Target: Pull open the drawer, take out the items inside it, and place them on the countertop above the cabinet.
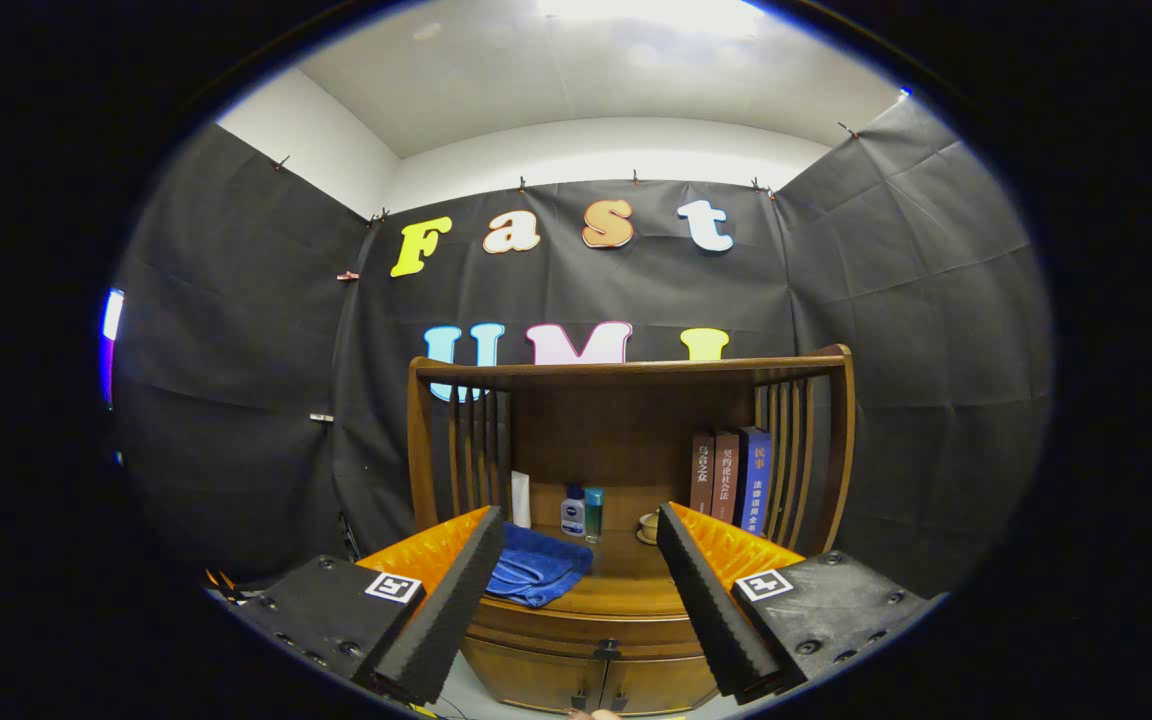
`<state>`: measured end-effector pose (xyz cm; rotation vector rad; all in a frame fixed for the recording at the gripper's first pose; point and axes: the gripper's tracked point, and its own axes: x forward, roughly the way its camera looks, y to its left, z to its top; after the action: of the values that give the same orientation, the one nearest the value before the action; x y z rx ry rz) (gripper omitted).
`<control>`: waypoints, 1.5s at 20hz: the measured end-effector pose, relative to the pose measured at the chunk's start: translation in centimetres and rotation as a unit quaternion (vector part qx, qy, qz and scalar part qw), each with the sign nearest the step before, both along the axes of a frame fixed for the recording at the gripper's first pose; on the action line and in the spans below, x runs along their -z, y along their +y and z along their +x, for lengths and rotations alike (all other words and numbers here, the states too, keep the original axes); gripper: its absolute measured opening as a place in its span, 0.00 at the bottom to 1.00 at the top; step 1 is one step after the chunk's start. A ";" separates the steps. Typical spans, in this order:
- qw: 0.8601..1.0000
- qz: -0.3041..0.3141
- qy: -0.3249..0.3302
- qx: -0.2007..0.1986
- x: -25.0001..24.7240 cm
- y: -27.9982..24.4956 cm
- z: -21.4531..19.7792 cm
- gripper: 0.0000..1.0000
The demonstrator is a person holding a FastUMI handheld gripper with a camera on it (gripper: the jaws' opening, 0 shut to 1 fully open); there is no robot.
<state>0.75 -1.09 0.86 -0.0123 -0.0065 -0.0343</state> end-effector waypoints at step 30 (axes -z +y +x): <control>0.979 0.046 0.195 0.043 30.8 -3.1 7.9 1.00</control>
<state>8.65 -4.19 -29.95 0.0742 0.3874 -0.1176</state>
